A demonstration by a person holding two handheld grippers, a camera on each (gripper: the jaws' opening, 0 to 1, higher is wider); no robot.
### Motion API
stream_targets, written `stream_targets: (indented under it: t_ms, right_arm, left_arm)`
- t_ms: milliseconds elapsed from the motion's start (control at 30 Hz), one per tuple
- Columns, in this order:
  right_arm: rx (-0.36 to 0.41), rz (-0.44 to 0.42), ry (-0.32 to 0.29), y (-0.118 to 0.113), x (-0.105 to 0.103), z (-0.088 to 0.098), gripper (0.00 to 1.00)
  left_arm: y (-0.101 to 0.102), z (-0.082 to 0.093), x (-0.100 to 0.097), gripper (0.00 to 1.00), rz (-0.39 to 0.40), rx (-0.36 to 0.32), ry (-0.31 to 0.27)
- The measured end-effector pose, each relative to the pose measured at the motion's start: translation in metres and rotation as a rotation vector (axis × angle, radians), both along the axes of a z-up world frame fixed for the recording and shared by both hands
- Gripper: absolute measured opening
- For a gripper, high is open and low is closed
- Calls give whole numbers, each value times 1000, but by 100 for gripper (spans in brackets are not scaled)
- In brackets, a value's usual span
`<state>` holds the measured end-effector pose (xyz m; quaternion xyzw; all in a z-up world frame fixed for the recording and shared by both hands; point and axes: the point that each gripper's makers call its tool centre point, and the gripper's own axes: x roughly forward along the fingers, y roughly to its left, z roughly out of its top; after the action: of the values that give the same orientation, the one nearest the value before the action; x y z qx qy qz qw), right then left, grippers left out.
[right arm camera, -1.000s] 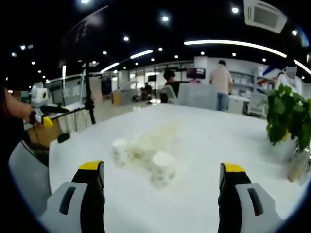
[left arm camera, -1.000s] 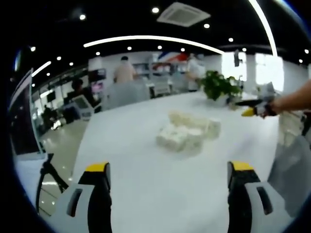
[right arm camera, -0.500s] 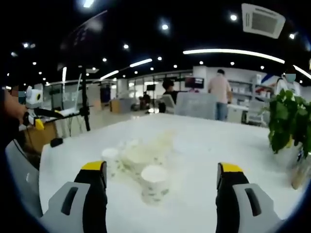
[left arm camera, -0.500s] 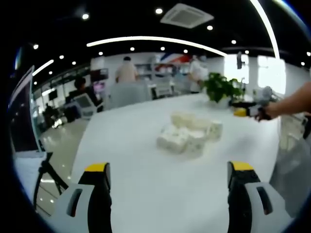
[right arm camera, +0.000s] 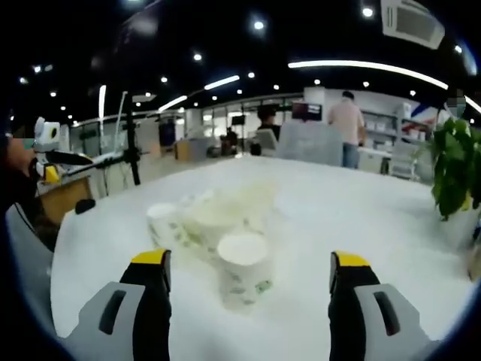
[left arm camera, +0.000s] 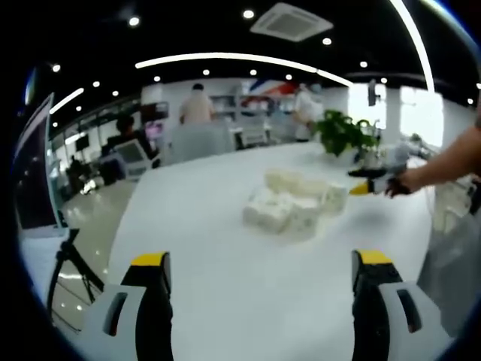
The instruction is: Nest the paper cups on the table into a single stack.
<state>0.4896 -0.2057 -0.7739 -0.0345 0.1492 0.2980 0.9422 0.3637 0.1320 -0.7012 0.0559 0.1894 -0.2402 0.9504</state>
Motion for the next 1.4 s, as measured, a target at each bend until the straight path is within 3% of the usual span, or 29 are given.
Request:
stream_targets:
  t_ms: [267, 467, 600, 867, 1133, 1400]
  right_arm:
    - [21, -5, 20, 7, 3, -15, 77]
    - [-30, -12, 39, 10, 8, -30, 77]
    - [-58, -10, 43, 11, 12, -36, 68]
    - [-103, -3, 51, 17, 19, -41, 57]
    - [-104, 6, 75, 18, 19, -43, 39]
    - [-113, 28, 84, 21, 14, -42, 38]
  left_arm:
    - [10, -9, -3, 99, 20, -1, 26]
    - [13, -14, -5, 99, 20, 2, 40]
    - [11, -14, -3, 99, 2, 9, 28]
    - [0, -19, -1, 99, -43, 12, 36]
    - [-3, -18, -1, 99, -60, 14, 41]
    - [-1, -17, 0, 99, -64, 20, 47]
